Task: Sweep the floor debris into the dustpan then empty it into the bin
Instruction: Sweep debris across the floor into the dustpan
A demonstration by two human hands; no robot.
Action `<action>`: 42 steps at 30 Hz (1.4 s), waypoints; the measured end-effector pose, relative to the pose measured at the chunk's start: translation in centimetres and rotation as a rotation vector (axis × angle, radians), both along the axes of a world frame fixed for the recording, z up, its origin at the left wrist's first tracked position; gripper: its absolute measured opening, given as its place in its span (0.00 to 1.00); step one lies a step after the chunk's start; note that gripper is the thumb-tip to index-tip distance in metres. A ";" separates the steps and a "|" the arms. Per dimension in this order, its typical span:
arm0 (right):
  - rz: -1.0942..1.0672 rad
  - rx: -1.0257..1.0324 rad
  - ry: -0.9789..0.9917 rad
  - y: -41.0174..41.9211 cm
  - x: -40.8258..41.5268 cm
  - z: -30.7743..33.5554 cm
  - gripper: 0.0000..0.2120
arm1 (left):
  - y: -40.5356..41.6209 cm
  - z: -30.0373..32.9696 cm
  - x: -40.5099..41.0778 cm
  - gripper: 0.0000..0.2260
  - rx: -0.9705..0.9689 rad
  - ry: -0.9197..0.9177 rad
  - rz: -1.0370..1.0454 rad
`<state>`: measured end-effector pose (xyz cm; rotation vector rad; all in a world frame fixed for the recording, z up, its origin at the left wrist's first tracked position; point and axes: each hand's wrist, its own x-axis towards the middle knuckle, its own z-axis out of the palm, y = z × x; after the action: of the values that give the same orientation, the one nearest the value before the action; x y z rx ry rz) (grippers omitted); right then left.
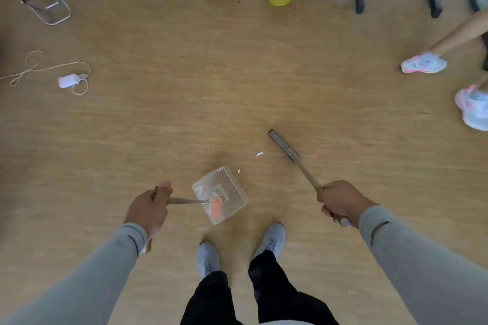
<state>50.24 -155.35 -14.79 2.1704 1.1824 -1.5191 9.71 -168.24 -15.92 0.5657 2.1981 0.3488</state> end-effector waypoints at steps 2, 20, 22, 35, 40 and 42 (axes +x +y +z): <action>0.078 -0.014 -0.026 0.5 -1.9 -1.2 0.12 | 0.3 -1.3 -0.3 0.31 -0.026 -0.008 -0.008; 0.154 -0.186 0.063 -5.5 -8.5 5.4 0.19 | -0.1 -5.7 -2.6 0.27 -0.005 0.048 -0.030; 0.191 -0.150 0.020 -6.5 -8.9 6.1 0.22 | -0.1 -5.7 -2.8 0.27 0.001 0.043 -0.034; 0.029 -0.274 0.115 -10.5 -12.6 2.4 0.12 | -0.4 -5.7 -2.6 0.27 0.023 0.034 -0.074; -0.227 -0.245 0.244 -10.8 -7.4 5.6 0.15 | -0.8 -5.2 -3.2 0.28 -0.029 -0.010 -0.078; -0.181 -0.204 0.246 -11.2 -6.9 6.9 0.13 | -0.4 -4.7 -3.5 0.30 -0.078 -0.109 -0.079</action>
<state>43.29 -166.55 -7.87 2.0458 0.8678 -1.9362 6.23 -168.69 -20.60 0.5754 2.0692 0.2460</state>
